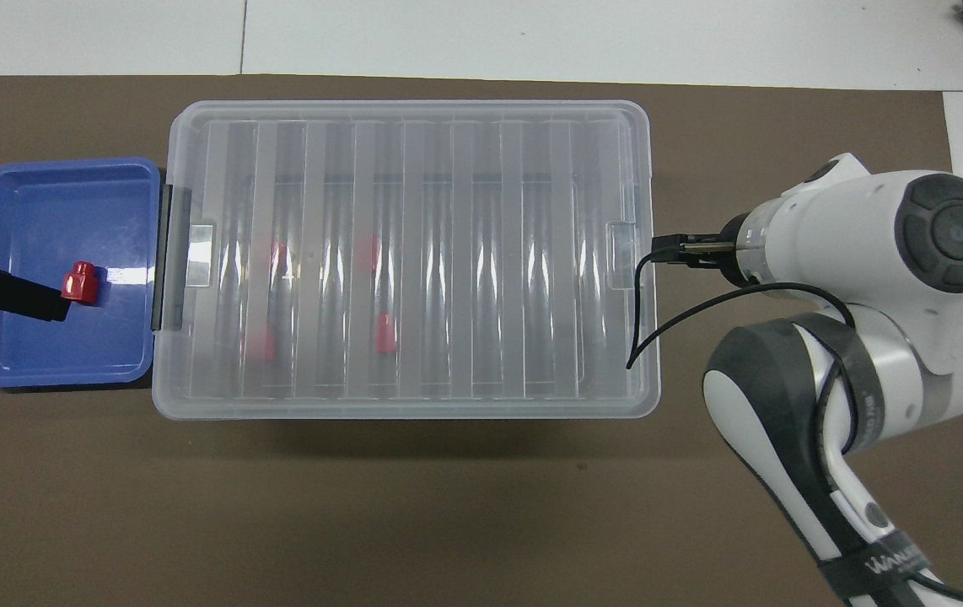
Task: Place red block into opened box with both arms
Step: 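Slide the clear lid away from the left gripper with the right gripper, then lift the red block from the blue tray with the left gripper, then carry the red block over the open box with the left gripper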
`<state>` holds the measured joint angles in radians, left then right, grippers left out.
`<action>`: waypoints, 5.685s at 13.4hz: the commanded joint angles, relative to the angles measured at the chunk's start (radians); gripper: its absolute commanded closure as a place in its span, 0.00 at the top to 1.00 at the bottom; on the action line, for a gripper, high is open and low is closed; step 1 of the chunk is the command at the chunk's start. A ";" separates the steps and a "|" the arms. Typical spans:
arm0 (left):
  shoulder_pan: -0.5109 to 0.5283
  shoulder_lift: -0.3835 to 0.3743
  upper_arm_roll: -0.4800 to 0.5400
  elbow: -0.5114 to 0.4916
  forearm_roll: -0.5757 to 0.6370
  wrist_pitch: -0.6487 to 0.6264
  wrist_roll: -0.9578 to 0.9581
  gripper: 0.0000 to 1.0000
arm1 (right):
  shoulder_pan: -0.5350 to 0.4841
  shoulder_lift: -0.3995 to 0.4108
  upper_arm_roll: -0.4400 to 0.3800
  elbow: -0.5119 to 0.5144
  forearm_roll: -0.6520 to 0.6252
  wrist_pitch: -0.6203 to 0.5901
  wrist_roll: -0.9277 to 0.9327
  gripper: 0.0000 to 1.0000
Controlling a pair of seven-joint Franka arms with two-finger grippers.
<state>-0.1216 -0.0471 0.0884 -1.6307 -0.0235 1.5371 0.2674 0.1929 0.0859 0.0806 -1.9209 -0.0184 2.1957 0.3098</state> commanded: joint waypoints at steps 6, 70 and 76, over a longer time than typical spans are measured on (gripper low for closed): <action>0.000 -0.027 0.001 -0.034 0.017 0.015 -0.005 1.00 | -0.021 -0.040 -0.001 -0.024 0.011 -0.131 -0.044 0.99; 0.235 0.349 0.001 -0.390 0.005 0.910 0.128 0.00 | -0.216 -0.052 0.002 0.370 0.009 -0.570 -0.071 1.00; 0.208 0.339 -0.009 0.004 -0.033 0.357 -0.012 0.00 | -0.213 -0.072 0.001 0.369 -0.009 -0.642 -0.075 1.00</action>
<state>0.1077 0.2958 0.0754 -1.7596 -0.0429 2.0641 0.3216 -0.0115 0.0257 0.0772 -1.5612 -0.0202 1.5938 0.2209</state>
